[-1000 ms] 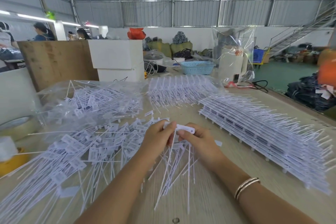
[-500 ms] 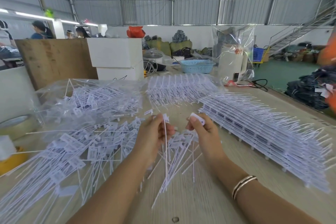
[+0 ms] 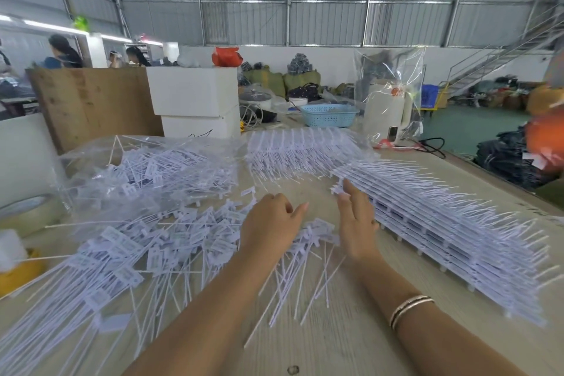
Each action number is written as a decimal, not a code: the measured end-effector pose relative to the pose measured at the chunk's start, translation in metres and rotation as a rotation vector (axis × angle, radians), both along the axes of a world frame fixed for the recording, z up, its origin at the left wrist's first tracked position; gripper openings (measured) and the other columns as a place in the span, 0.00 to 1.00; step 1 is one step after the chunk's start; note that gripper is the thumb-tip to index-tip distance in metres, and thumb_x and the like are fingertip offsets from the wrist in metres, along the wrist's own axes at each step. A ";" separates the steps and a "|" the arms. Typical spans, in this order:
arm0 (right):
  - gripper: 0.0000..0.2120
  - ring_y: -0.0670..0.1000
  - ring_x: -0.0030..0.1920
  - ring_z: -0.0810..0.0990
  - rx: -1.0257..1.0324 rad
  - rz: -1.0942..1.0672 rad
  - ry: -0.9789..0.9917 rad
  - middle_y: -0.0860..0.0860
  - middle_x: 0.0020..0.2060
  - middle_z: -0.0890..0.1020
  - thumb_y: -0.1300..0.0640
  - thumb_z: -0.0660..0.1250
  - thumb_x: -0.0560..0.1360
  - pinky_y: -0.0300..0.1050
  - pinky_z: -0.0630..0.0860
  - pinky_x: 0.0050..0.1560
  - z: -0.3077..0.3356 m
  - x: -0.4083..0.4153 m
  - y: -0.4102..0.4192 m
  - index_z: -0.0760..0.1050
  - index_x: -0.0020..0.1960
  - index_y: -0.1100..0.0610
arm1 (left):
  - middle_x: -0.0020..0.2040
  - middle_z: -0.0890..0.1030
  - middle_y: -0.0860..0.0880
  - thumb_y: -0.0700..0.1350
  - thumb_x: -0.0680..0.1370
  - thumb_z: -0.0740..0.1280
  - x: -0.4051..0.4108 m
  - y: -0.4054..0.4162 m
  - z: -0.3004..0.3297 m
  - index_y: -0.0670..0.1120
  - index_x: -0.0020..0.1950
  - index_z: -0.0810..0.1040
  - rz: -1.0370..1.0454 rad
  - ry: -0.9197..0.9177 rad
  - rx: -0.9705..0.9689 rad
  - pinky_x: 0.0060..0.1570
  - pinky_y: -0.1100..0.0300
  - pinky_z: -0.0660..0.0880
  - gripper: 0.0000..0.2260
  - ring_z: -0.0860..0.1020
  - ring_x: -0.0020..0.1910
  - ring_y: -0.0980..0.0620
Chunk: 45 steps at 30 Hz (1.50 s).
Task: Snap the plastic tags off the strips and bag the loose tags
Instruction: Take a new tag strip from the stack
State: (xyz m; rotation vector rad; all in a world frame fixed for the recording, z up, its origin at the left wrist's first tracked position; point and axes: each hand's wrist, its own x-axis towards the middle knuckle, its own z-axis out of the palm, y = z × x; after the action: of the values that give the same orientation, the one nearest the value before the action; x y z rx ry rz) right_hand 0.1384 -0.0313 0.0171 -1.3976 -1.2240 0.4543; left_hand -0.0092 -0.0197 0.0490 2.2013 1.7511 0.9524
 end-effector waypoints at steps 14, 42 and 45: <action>0.15 0.51 0.59 0.73 -0.217 0.095 -0.285 0.53 0.59 0.76 0.51 0.52 0.82 0.44 0.66 0.57 -0.003 -0.002 -0.013 0.72 0.62 0.55 | 0.67 0.69 0.42 0.78 0.63 0.59 0.019 -0.044 -0.020 0.42 0.72 0.61 0.121 0.581 -0.306 0.59 0.51 0.71 0.51 0.69 0.66 0.43; 0.15 0.46 0.45 0.77 -0.123 0.277 -0.007 0.46 0.53 0.77 0.51 0.50 0.83 0.29 0.70 0.42 -0.001 -0.005 -0.018 0.75 0.59 0.50 | 0.63 0.74 0.44 0.44 0.78 0.60 -0.068 0.001 0.023 0.42 0.68 0.67 0.446 0.548 -0.290 0.53 0.53 0.73 0.18 0.73 0.61 0.45; 0.15 0.45 0.46 0.77 -0.128 0.273 -0.023 0.46 0.53 0.76 0.51 0.50 0.83 0.32 0.69 0.43 -0.002 -0.006 -0.015 0.75 0.59 0.49 | 0.73 0.61 0.42 0.55 0.80 0.52 -0.079 0.004 -0.003 0.40 0.74 0.58 0.405 0.690 -0.320 0.67 0.45 0.63 0.26 0.61 0.70 0.43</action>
State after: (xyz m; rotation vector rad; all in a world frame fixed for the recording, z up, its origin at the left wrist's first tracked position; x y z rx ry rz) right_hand 0.1328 -0.0467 0.0156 -1.3501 -1.4326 0.7173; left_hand -0.0880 -0.0153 0.0459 2.1309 2.4855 -0.1021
